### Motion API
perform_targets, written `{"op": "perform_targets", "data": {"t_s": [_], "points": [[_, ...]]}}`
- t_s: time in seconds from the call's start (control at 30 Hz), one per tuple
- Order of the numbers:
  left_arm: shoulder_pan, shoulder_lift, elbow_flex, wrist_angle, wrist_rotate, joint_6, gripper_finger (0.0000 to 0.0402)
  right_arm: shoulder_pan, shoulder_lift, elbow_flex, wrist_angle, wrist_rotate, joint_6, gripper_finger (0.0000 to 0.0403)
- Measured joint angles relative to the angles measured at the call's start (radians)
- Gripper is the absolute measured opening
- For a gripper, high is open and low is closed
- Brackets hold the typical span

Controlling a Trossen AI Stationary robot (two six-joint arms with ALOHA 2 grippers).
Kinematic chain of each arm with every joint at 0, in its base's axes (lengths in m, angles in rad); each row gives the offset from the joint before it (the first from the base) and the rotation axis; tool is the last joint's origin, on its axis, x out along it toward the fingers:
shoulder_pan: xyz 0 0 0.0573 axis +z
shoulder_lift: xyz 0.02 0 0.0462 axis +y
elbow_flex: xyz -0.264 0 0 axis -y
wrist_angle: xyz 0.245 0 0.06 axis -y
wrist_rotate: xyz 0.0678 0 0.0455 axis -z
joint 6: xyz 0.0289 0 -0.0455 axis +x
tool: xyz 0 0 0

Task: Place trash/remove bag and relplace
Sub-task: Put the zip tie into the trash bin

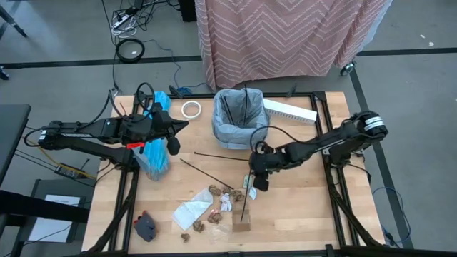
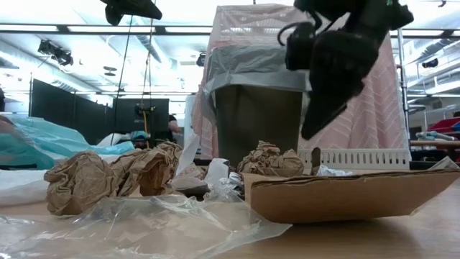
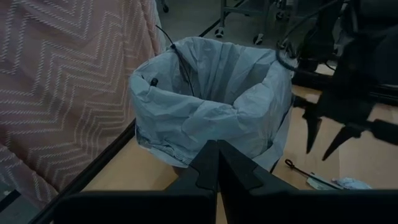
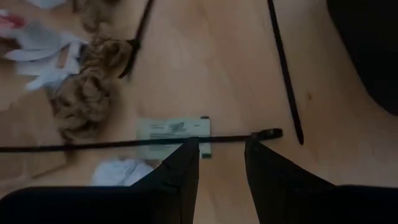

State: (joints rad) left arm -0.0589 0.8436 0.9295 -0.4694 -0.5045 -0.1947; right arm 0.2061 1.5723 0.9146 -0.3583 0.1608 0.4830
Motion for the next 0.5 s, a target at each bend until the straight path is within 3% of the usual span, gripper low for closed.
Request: {"op": "perform_targets", "data": {"t_s": [0.5], "points": [[0.000, 0.000, 0.000, -0.001, 0.000, 0.008, 0.0015, -0.031, 0.125, 0.000, 0.075, 0.005, 0.139, 0.0119]]}}
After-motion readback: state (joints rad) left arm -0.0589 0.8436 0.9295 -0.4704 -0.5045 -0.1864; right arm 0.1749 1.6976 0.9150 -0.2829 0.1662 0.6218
